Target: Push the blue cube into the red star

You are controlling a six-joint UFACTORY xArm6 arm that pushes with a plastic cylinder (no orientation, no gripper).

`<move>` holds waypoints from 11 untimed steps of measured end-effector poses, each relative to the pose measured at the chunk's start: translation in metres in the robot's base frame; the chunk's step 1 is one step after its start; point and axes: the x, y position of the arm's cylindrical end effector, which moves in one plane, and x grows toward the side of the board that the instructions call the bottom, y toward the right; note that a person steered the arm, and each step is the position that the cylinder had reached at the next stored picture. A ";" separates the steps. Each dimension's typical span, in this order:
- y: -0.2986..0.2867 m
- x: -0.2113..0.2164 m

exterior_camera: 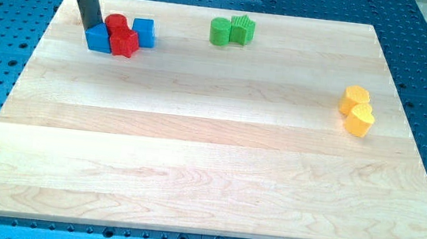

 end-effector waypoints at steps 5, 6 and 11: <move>0.095 -0.024; 0.096 0.023; 0.086 0.119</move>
